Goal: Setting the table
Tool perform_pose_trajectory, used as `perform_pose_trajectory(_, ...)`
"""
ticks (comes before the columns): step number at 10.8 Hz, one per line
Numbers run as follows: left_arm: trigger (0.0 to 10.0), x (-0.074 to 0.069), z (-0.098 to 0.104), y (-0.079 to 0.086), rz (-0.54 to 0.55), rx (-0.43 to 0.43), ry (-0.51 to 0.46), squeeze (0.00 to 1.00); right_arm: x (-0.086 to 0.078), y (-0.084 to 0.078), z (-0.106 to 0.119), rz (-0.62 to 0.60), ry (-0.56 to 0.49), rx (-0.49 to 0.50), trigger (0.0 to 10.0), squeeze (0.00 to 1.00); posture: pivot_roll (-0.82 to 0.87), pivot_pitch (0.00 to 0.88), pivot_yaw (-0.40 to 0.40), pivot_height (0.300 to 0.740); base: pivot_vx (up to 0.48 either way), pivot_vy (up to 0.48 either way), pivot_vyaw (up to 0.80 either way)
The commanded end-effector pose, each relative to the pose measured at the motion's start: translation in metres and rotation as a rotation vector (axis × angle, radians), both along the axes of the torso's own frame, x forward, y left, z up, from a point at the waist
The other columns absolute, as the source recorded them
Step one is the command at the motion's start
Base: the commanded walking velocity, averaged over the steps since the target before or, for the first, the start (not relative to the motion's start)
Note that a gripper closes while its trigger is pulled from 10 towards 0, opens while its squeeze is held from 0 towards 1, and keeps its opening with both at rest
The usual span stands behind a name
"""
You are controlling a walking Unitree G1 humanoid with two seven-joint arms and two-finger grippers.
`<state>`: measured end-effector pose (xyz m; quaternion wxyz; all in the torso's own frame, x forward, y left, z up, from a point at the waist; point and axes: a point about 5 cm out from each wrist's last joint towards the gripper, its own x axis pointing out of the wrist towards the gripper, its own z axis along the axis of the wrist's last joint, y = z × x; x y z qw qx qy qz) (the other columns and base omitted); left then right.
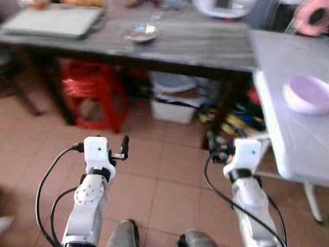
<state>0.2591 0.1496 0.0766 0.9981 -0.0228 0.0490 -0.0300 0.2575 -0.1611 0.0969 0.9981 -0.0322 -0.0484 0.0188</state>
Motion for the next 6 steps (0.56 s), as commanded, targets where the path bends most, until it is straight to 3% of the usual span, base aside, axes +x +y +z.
perform_pose_trajectory(1, 10.0, -0.0009, 0.0002, -0.0054, -0.021, 0.001, 0.0, 0.0, -0.0045, -0.0076, -0.0051, -0.02, 0.022, -0.008, 10.0, 0.0, -0.06, 0.147, -0.012, 0.74, 0.0, -0.337, 0.0)
perform_pose_trajectory(6, 10.0, -0.0005, -0.0001, -0.0062, -0.023, 0.002, 0.004, 0.0, -0.0042, -0.0077, -0.0051, -0.018, 0.023, -0.007, 10.0, 0.0, -0.06, 0.148, -0.014, 0.74, 0.0, -0.332, 0.0)
